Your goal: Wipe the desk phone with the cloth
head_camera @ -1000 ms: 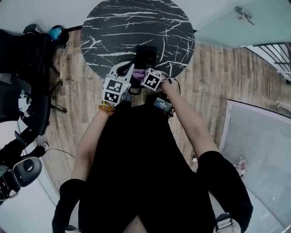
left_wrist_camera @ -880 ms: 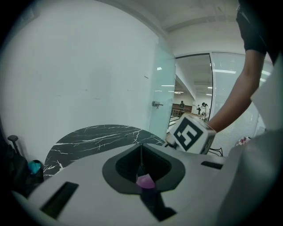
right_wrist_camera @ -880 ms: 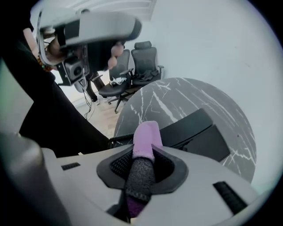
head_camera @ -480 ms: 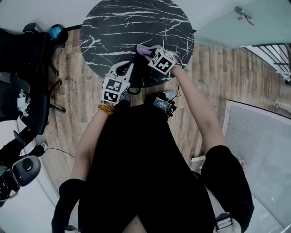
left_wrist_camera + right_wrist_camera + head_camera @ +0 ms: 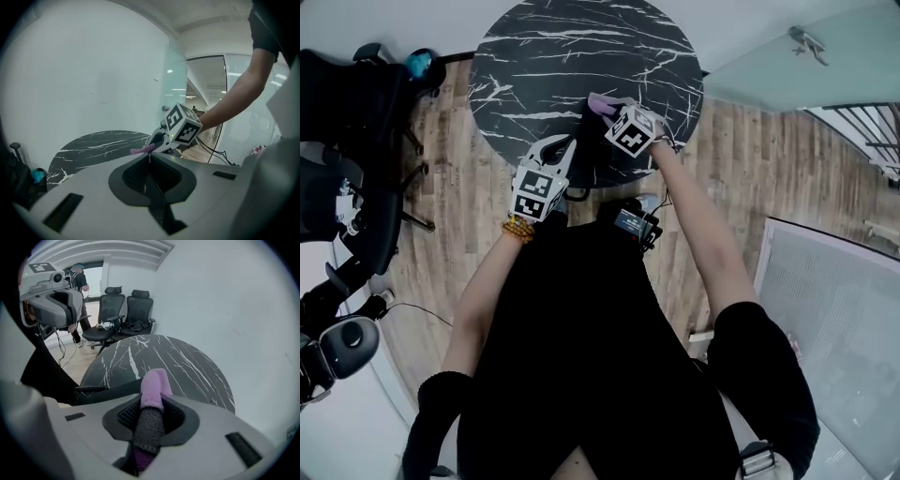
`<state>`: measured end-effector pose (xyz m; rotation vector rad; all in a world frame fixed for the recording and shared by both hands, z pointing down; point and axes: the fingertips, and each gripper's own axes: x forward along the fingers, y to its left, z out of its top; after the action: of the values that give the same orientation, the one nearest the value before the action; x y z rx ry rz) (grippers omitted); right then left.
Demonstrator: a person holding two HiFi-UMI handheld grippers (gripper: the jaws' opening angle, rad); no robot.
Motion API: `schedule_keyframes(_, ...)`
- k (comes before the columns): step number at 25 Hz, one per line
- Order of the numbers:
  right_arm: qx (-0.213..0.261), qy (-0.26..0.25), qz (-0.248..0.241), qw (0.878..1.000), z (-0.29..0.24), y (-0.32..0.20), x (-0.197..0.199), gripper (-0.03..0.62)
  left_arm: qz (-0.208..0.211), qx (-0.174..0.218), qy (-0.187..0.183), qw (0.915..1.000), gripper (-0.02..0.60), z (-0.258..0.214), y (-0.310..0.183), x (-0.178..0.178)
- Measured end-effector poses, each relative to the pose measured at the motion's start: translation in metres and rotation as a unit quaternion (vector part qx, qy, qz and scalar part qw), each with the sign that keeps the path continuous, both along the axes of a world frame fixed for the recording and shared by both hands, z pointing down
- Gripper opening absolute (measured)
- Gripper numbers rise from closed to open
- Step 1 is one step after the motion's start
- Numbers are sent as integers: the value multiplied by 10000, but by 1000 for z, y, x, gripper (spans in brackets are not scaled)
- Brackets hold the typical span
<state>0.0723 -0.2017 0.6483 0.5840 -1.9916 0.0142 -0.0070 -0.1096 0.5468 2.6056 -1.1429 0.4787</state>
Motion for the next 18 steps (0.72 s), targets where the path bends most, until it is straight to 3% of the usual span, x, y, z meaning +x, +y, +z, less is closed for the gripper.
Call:
schedule_keyframes(4,52,63,22,10000,3,-6,0,91,-29,-39,-20,10000,21,3,0,-3)
schedule_keyframes(9,-315,8,125,9994,14,-3,-2,91,-3,-44,-22,10000,21,3,1,-1)
schedule_keyframes(18,-486,80,252,9985,27,-5,-3,89,-70,-26,-8,10000,21,2,-1,-6)
